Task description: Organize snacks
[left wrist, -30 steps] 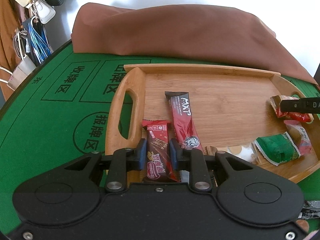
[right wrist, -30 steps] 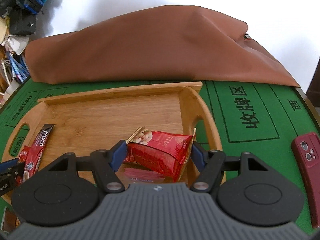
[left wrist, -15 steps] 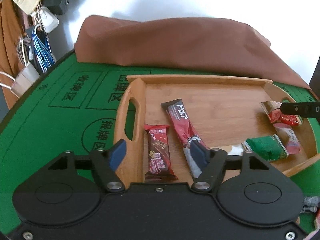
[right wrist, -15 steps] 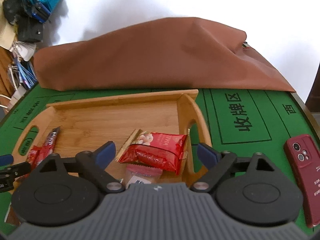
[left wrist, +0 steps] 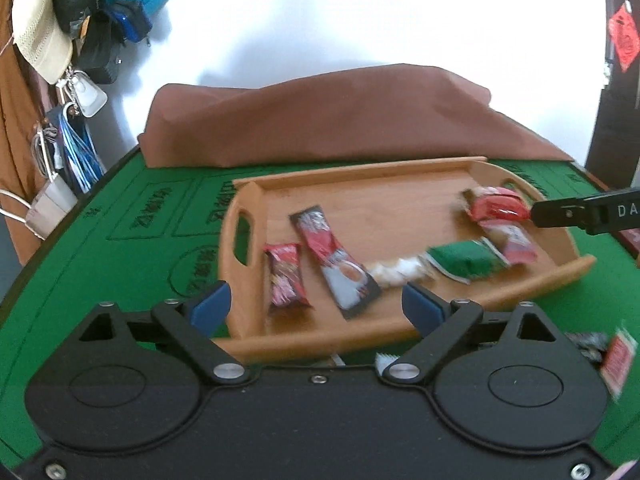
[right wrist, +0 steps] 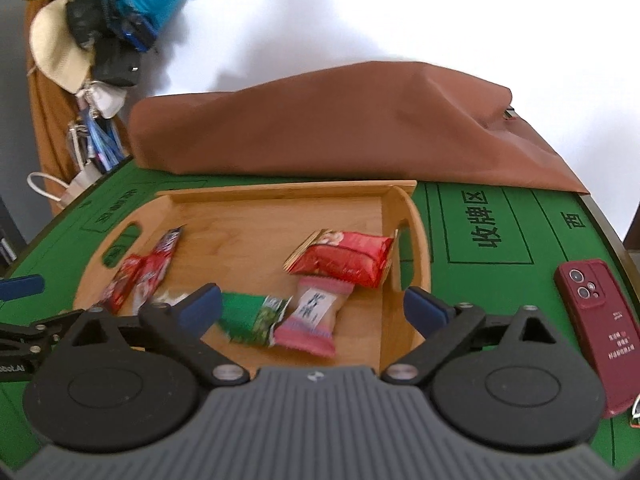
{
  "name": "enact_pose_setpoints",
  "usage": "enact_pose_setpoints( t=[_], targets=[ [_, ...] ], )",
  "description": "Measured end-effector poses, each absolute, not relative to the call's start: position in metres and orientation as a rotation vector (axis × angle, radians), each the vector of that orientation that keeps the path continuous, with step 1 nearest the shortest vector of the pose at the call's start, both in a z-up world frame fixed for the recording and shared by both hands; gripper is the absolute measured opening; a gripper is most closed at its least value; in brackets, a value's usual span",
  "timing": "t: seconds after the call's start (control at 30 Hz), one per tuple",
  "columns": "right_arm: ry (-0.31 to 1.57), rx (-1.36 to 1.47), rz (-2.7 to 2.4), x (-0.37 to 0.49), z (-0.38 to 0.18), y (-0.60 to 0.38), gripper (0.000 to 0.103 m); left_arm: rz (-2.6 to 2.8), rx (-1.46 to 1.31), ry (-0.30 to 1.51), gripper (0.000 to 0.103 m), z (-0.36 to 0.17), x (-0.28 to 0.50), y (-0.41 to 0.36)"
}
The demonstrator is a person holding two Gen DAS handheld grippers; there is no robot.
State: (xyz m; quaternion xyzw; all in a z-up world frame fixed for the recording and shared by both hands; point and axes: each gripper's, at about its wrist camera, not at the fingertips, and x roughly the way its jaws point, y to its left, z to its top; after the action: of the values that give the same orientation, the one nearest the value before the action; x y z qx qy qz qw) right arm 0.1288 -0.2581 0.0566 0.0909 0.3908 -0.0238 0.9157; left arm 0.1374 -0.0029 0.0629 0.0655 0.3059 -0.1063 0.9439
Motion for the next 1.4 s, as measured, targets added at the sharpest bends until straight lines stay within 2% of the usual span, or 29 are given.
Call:
enact_pose_setpoints(
  t=[0.43, 0.7, 1.4],
  targets=[
    [0.785, 0.085, -0.02, 0.06, 0.058, -0.238, 0.103, -0.3, 0.134, 0.642, 0.094, 0.04, 0.079, -0.017],
    [0.815, 0.041, -0.032, 0.029, 0.044, -0.237, 0.103, -0.362, 0.117, 0.64, 0.099, 0.031, 0.056, -0.028],
    [0.904, -0.007, -0.005, 0.0, 0.013, -0.236, 0.103, -0.388, 0.181, 0.653, 0.102, 0.012, 0.049, -0.053]
  ],
)
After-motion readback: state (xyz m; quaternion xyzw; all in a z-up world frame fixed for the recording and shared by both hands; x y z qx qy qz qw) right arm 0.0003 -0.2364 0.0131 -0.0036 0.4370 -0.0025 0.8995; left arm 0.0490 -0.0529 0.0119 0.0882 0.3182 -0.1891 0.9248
